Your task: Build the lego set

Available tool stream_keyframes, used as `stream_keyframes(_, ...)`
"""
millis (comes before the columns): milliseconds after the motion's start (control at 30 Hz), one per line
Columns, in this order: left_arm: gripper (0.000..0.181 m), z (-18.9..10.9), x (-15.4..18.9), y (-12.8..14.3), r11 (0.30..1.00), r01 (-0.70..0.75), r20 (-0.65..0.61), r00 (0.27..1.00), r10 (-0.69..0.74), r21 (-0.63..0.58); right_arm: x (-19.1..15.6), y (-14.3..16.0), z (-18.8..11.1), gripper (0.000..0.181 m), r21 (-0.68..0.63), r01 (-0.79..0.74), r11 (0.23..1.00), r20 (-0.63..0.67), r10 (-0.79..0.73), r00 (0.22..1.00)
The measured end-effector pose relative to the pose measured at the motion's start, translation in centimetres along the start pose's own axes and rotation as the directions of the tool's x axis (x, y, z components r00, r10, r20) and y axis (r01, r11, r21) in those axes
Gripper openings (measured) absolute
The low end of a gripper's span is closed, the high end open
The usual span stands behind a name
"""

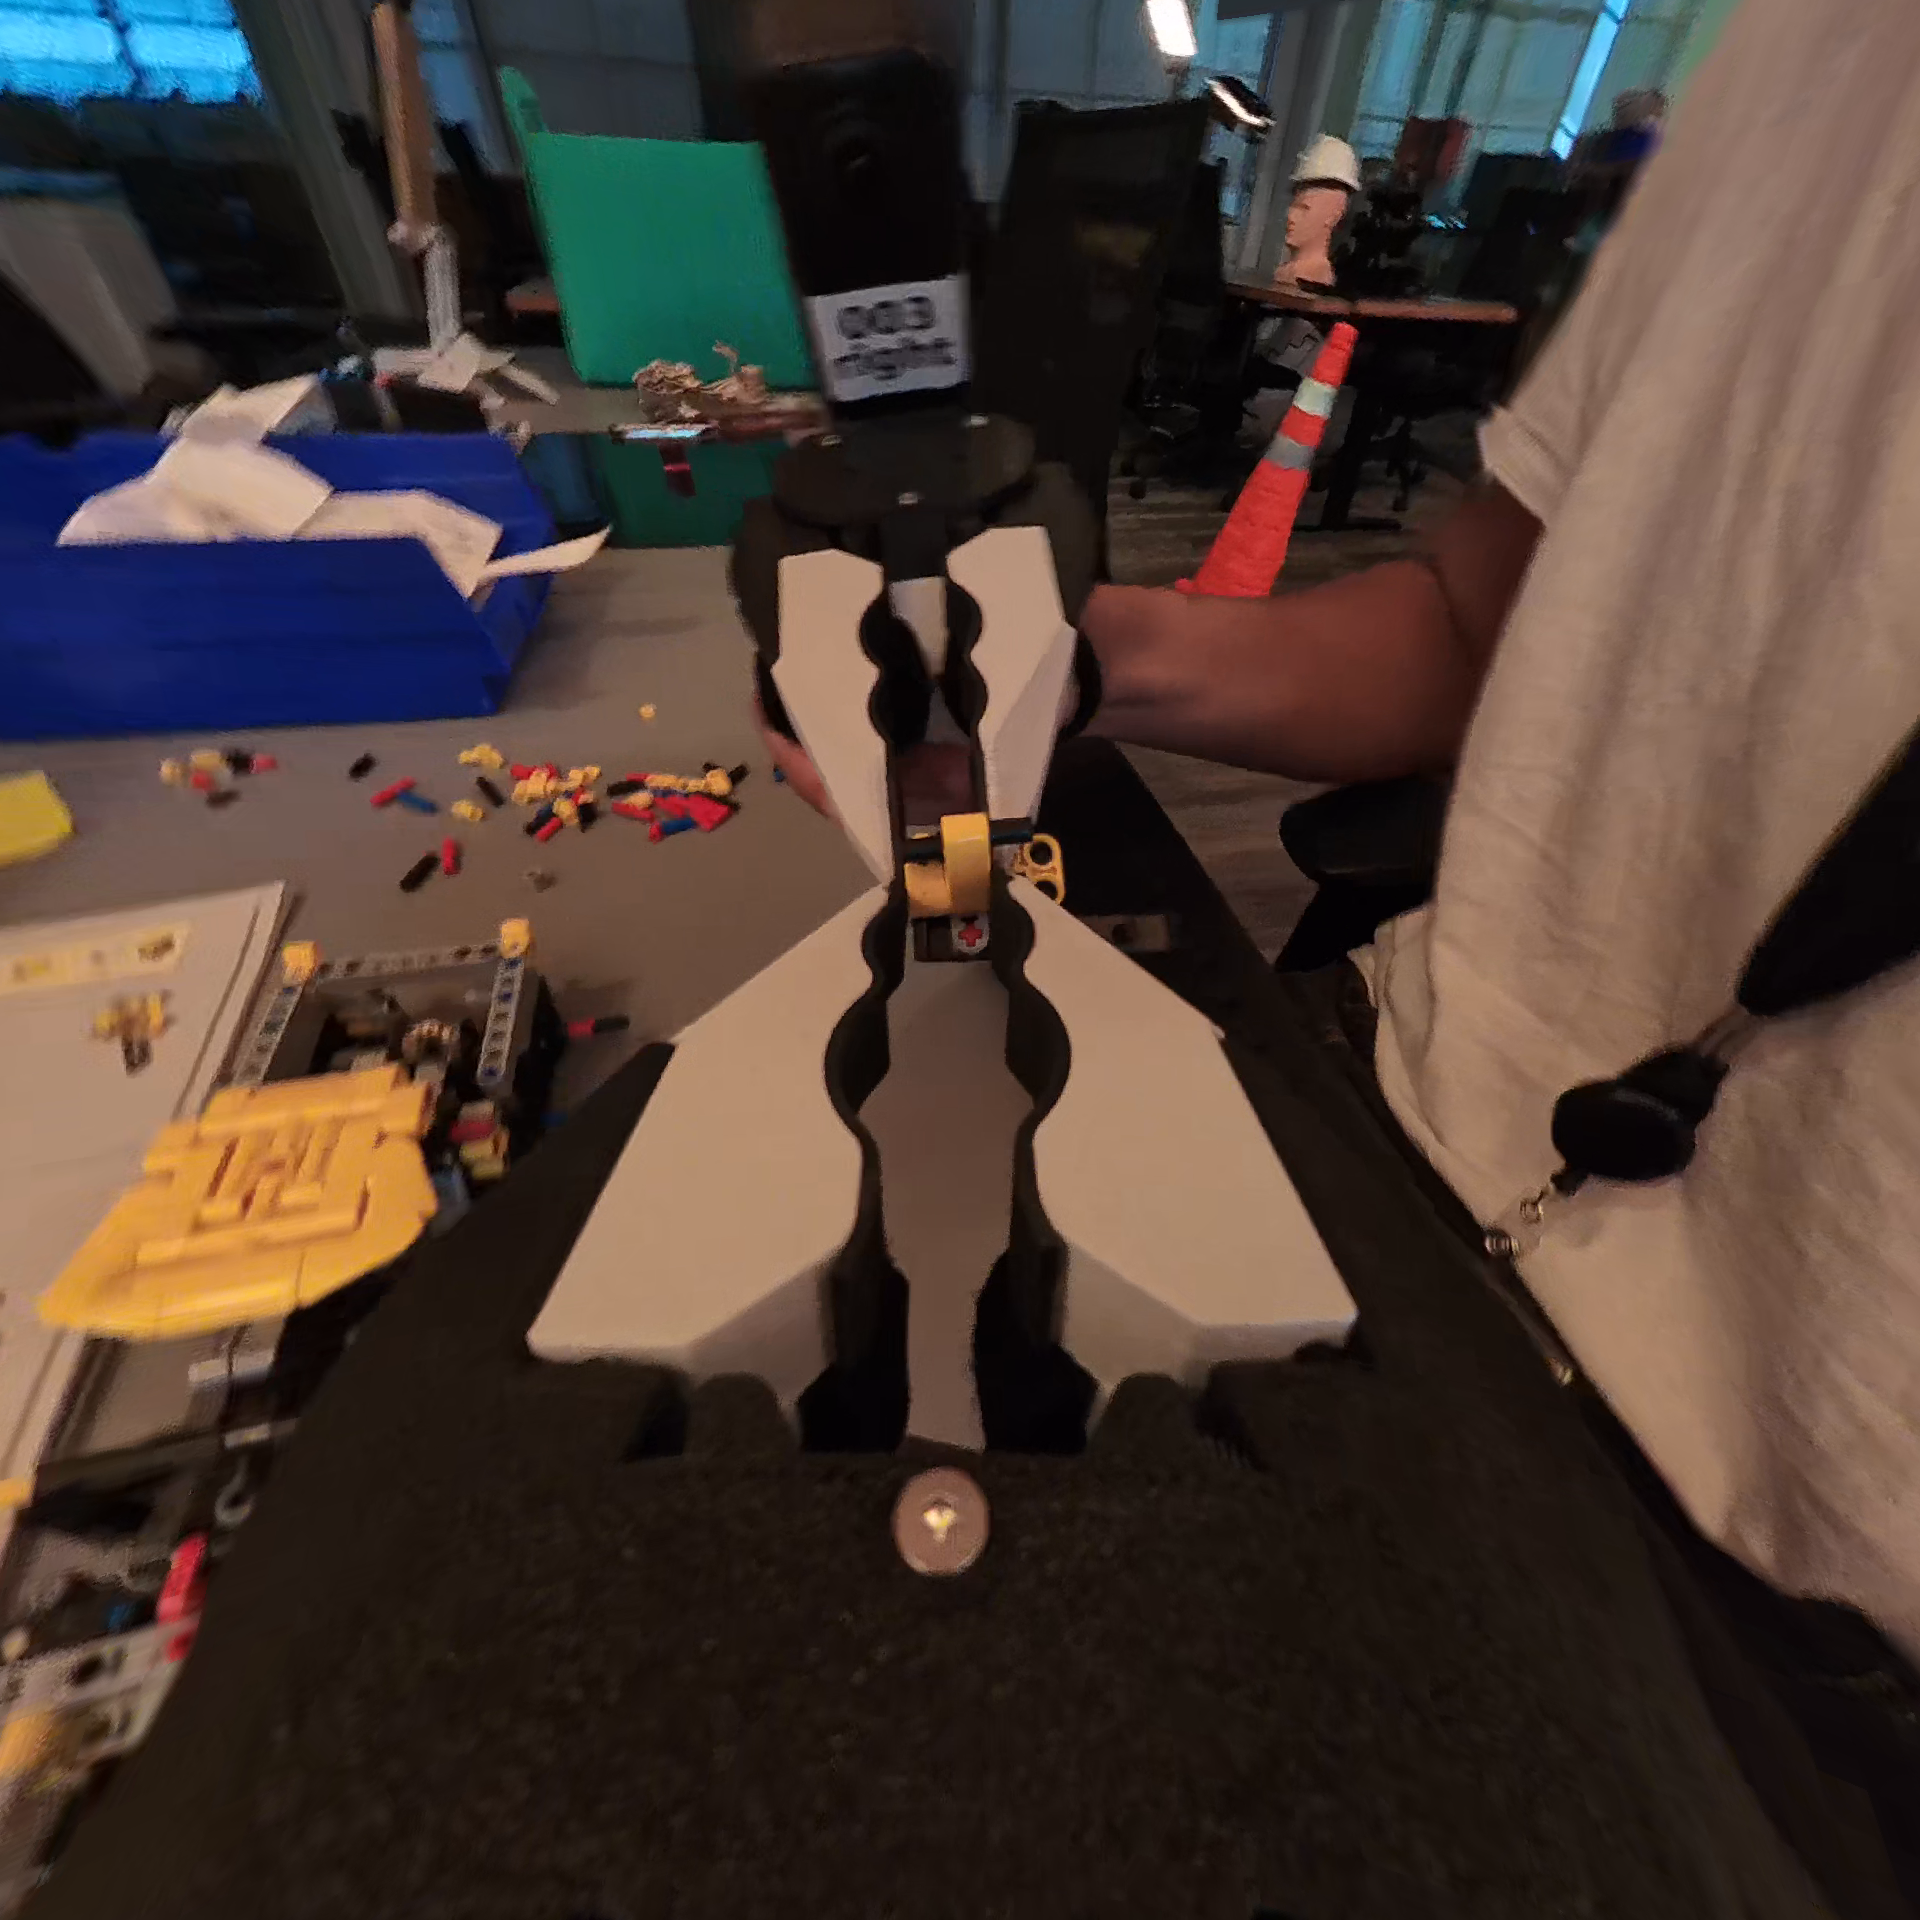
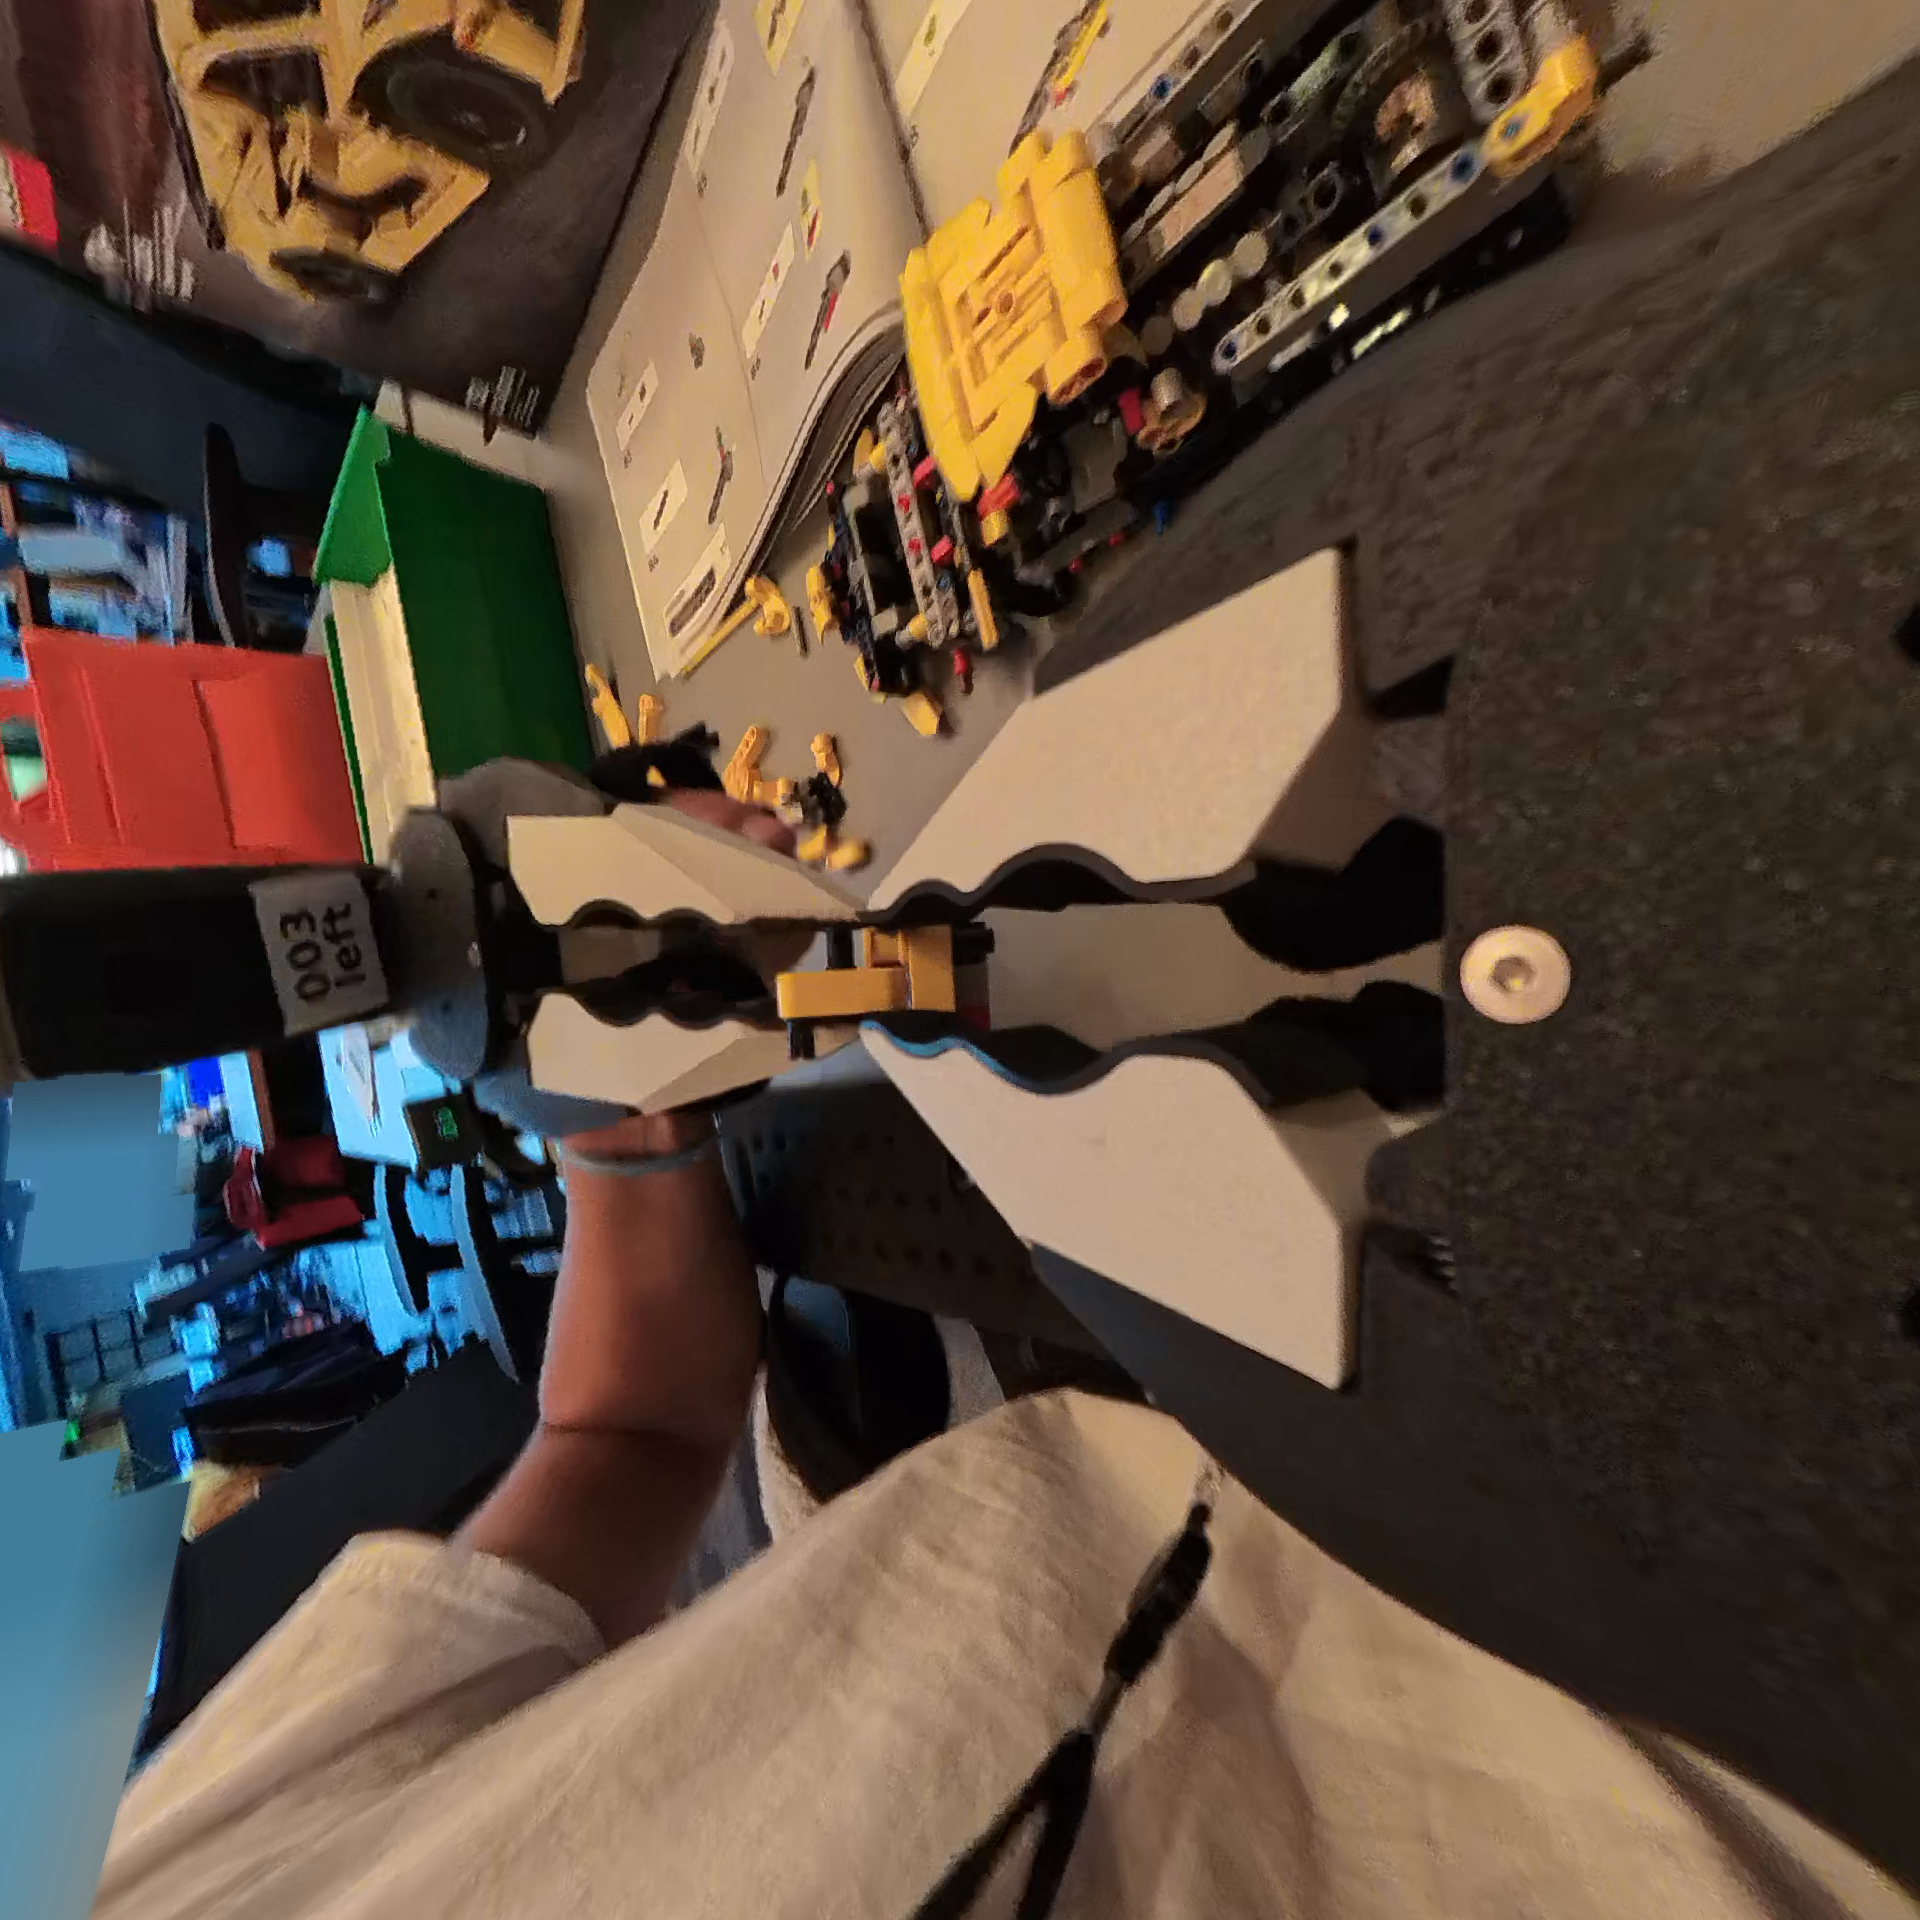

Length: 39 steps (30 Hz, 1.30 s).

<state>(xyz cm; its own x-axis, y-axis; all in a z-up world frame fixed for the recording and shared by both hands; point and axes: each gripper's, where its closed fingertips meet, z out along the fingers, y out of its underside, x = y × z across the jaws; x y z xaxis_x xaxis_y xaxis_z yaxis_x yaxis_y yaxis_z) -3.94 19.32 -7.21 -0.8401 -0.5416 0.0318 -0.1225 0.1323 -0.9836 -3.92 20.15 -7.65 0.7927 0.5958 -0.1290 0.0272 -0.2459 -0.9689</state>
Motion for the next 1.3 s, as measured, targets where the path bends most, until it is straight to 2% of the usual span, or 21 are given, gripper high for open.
stream_keyframes(67, 0.016, -0.2, -1.9, 0.3, 0.995, 0.101, 0.055, 0.993, -0.102, 0.008, 1.9, -0.1, -0.3, 0.015, 0.022, -0.028, 0.999, -0.076, 0.03, 0.997)
stream_keyframes(133, 0.025, -1.0, -4.7, 1.0, 0.988, 0.155, 0.18, 0.971, -0.155, 0.012, 4.9, -0.6, -1.4, 0.015, 0.08, -0.088, 0.993, -0.189, 0.102, 0.977)
stream_keyframes(200, 0.025, -2.3, -7.0, 1.1, 0.977, 0.203, 0.294, 0.932, -0.213, 0.064, 8.7, -0.9, -3.0, 0.015, 0.157, -0.183, 0.97, -0.29, 0.223, 0.931)
stream_keyframes(300, 0.025, -3.2, -8.7, 1.1, 0.954, 0.26, 0.407, 0.863, -0.298, 0.146, 13.4, -1.6, -5.4, 0.015, 0.266, -0.272, 0.925, -0.35, 0.356, 0.867)
stream_keyframes(433, 0.025, -3.8, -10.0, 2.6, 0.964, 0.234, 0.606, 0.751, -0.261, 0.125, 19.9, -2.7, -9.5, 0.015, 0.312, -0.212, 0.926, -0.541, 0.356, 0.762)
stream_keyframes(500, 0.024, -4.4, -10.3, 2.7, 0.967, 0.193, 0.658, 0.709, -0.253, 0.164, 22.1, -2.8, -11.2, 0.015, 0.311, -0.144, 0.939, -0.625, 0.317, 0.713)
stream_keyframes(600, 0.024, -5.0, -10.2, 3.3, 0.95, 0.225, 0.63, 0.712, -0.311, 0.215, 24.2, -1.5, -13.9, 0.015, 0.373, -0.046, 0.927, -0.736, 0.326, 0.594)
stream_keyframes(667, 0.024, -5.9, -10.5, 3.4, 0.943, 0.234, 0.623, 0.709, -0.332, 0.236, 24.8, 0.3, -14.5, 0.015, 0.407, -0.079, 0.91, -0.748, 0.381, 0.543)
stream_keyframes(700, 0.024, -6.3, -10.7, 3.4, 0.939, 0.237, 0.621, 0.705, -0.342, 0.249, 24.7, 0.5, -14.3, 0.015, 0.409, -0.105, 0.906, -0.729, 0.394, 0.561)
stream_keyframes(800, 0.024, -7.0, -11.1, 3.5, 0.893, 0.301, 0.546, 0.71, -0.445, 0.336, 25.5, 1.1, -14.9, 0.015, 0.351, -0.081, 0.933, -0.78, 0.34, 0.525)
stream_keyframes(867, 0.024, -7.5, -11.3, 3.3, 0.843, 0.358, 0.477, 0.704, -0.527, 0.402, 25.9, 1.2, -14.7, 0.015, 0.337, -0.102, 0.936, -0.776, 0.338, 0.533)
stream_keyframes(967, 0.024, -8.5, -11.8, 3.0, 0.8, 0.377, 0.437, 0.688, -0.579, 0.467, 26.0, 1.9, -13.8, 0.015, 0.346, -0.152, 0.926, -0.745, 0.37, 0.555)
stream_keyframes(1133, 0.024, -8.4, -12.2, 3.3, 0.799, 0.386, 0.441, 0.681, -0.584, 0.462, 26.0, 2.7, -13.9, 0.015, 0.299, -0.152, 0.942, -0.779, 0.333, 0.532)
stream_keyframes(1300, 0.024, -7.4, -11.8, 3.3, 0.791, 0.418, 0.402, 0.696, -0.595, 0.447, 26.2, 2.9, -14.0, 0.015, 0.353, -0.188, 0.917, -0.739, 0.396, 0.546)
